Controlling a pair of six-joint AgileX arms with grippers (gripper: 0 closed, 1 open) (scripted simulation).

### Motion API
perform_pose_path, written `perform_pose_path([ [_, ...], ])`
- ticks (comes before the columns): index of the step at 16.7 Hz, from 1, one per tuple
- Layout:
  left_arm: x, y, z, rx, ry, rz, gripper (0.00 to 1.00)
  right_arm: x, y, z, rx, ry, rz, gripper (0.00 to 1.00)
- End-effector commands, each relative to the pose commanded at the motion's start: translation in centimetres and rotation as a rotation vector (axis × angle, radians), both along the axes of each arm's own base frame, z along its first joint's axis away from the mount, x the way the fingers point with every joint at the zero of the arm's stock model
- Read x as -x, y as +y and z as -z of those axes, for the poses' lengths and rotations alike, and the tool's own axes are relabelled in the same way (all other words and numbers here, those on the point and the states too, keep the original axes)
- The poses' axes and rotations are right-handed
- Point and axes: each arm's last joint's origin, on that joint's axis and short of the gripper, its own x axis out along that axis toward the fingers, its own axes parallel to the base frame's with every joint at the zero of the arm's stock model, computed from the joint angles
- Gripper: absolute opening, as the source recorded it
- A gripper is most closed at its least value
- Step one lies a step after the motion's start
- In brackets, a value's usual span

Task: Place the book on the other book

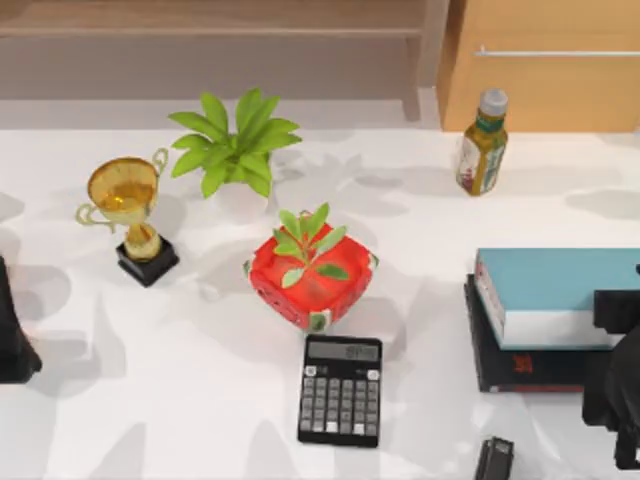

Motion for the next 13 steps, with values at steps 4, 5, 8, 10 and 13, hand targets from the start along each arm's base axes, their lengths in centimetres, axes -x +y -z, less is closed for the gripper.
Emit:
perform_pose_path([
  [4, 0.0, 0.0, 0.0, 0.0, 0.0, 0.0, 1.0, 0.64, -0.04, 0.14, -0.026, -0.018, 0.018, 0.0],
  [5, 0.0, 0.0, 0.0, 0.0, 0.0, 0.0, 1.0, 0.64, -0.04, 0.14, -0.026, -0.018, 0.018, 0.0],
  [8, 0.0, 0.0, 0.0, 0.0, 0.0, 0.0, 1.0, 0.49, -0.03, 0.06, -0.029, -0.02, 0.021, 0.0],
  [10, 0.0, 0.0, 0.0, 0.0, 0.0, 0.0, 1.0, 0.34, -0.04, 0.2, -0.027, -0.018, 0.02, 0.0],
  [13, 0.0, 0.0, 0.0, 0.0, 0.0, 0.0, 1.0, 0.18, -0.05, 0.34, -0.026, -0.018, 0.018, 0.0],
])
